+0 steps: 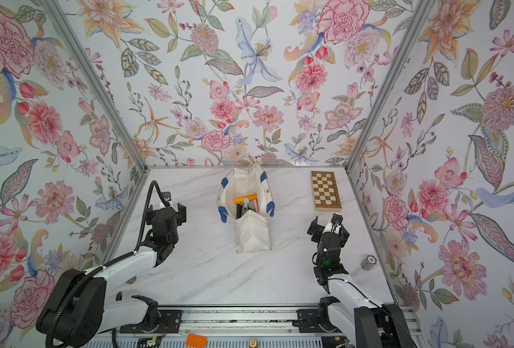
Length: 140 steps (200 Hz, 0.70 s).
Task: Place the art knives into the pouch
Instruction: Reset both arms
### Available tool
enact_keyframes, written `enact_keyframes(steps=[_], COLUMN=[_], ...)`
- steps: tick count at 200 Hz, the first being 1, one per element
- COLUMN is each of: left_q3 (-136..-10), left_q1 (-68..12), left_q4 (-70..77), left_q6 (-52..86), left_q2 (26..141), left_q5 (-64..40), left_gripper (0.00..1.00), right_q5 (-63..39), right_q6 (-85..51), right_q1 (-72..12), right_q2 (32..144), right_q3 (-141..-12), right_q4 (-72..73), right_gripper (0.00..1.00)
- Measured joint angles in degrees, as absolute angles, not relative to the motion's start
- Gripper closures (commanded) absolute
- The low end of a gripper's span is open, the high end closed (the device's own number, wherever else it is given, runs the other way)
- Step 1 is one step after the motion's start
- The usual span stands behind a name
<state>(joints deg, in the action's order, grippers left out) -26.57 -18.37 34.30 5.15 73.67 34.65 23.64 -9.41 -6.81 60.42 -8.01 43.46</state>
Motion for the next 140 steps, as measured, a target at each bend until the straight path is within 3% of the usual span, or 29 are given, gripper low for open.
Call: enact_keyframes(steps=[53, 88, 109, 140], left_q3=[-17.30, -17.17, -15.16, -9.74], left_q1=[-17.61, -17.34, -15.57, -13.06], left_q4=[61.95, 70.52, 74.81, 80.93], left_q6=[-4.86, -7.60, -7.07, -5.78], left_q2=[84.47, 90.39, 90.19, 88.58], left_q5=[38.33, 38.83, 38.13, 34.74], left_gripper=[0.01, 0.01, 0.01, 0.01], right_q5=[23.59, 23.64, 22.70, 17.85], right_q6=[-9.47, -7.22, -5.45, -3.51], right_q1=[-4.58, -3.57, -3.22, -2.44], right_q2=[69.08, 74.87, 80.75, 83.44], right_q3=[-7.88, -10.48, -10.57, -12.43], right_q4=[49.69, 54.92, 62.26, 61.89], right_gripper=[0.01, 0.01, 0.01, 0.01])
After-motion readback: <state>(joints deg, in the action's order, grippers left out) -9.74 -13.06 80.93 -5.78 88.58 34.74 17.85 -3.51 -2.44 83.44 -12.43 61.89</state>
